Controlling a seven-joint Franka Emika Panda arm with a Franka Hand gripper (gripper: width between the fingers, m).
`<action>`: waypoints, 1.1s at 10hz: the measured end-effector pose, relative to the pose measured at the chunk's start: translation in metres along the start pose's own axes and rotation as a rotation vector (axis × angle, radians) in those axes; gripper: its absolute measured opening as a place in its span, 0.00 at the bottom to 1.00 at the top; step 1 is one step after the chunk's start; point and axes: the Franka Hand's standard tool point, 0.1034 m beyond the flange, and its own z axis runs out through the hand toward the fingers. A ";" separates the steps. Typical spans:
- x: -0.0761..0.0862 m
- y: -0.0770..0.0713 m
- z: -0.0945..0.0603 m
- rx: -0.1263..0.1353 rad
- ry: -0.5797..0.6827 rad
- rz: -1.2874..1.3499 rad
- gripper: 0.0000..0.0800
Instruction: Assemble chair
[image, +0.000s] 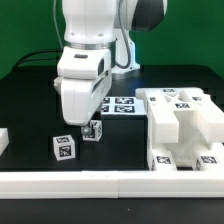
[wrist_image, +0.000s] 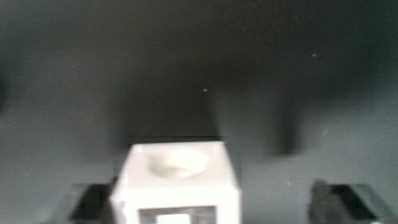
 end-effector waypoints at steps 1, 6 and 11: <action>-0.002 0.000 0.000 -0.001 0.000 0.027 0.53; -0.065 -0.013 -0.008 -0.026 0.016 0.647 0.35; -0.075 -0.031 0.001 0.024 0.010 1.092 0.35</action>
Offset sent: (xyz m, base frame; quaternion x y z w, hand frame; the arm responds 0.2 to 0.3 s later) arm -0.0293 -0.0584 0.0105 -0.0231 0.0304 0.3875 0.9211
